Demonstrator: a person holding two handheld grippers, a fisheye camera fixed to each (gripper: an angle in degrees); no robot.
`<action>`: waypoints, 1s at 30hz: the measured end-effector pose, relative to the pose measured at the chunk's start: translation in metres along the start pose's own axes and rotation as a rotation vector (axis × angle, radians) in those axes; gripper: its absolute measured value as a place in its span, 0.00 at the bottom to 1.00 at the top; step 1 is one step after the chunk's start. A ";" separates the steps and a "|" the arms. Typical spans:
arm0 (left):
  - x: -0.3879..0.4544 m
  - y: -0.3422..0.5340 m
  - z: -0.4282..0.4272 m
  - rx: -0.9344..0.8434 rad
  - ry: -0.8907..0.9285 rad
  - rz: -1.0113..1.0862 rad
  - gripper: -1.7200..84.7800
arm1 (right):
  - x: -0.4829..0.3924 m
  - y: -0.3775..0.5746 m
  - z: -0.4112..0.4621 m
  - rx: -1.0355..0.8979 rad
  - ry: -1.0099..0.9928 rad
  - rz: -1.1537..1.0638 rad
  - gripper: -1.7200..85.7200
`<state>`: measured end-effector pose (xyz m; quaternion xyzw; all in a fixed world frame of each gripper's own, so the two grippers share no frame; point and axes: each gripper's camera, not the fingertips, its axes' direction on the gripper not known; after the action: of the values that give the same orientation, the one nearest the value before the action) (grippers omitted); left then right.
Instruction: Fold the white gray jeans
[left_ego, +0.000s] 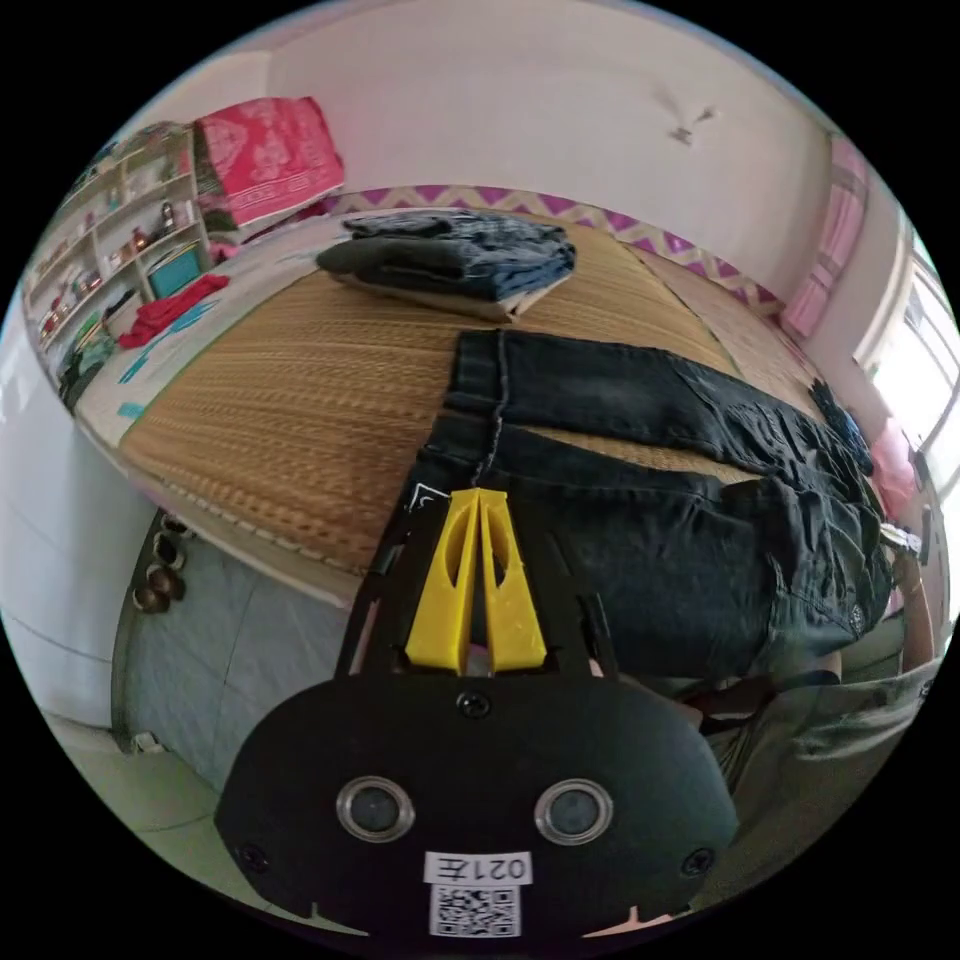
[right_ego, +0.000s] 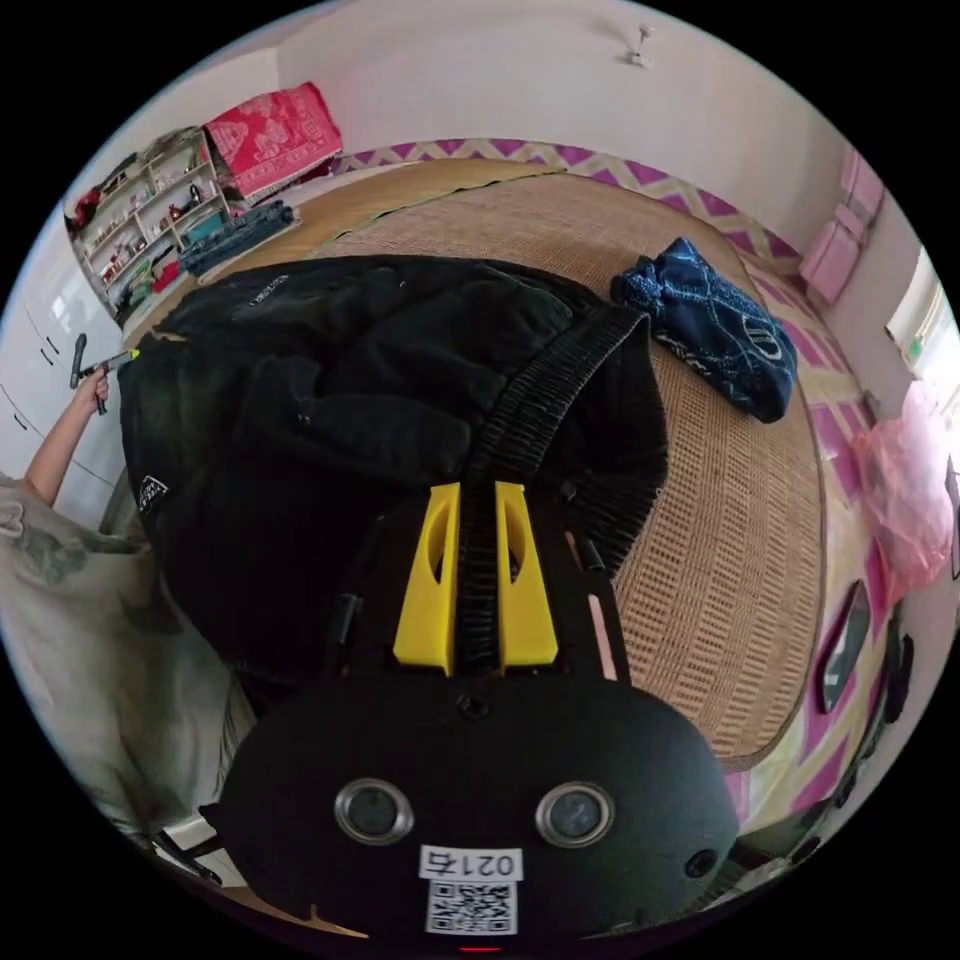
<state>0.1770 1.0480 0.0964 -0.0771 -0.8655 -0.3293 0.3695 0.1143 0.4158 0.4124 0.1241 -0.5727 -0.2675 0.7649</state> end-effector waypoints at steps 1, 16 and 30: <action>-0.009 0.006 -0.002 0.005 0.000 -0.018 0.01 | 0.004 0.002 -0.001 0.010 -0.021 0.018 0.09; 0.120 -0.101 0.067 -0.076 0.302 0.137 0.01 | -0.014 -0.111 0.000 0.093 -0.018 -0.070 0.02; 0.173 -0.206 0.222 -0.117 0.212 0.103 0.01 | -0.003 -0.192 0.077 0.006 0.214 -0.050 0.01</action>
<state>-0.1553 1.0093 -0.0031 -0.1075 -0.7957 -0.3662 0.4702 -0.0098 0.2674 0.3387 0.1687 -0.4853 -0.2702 0.8143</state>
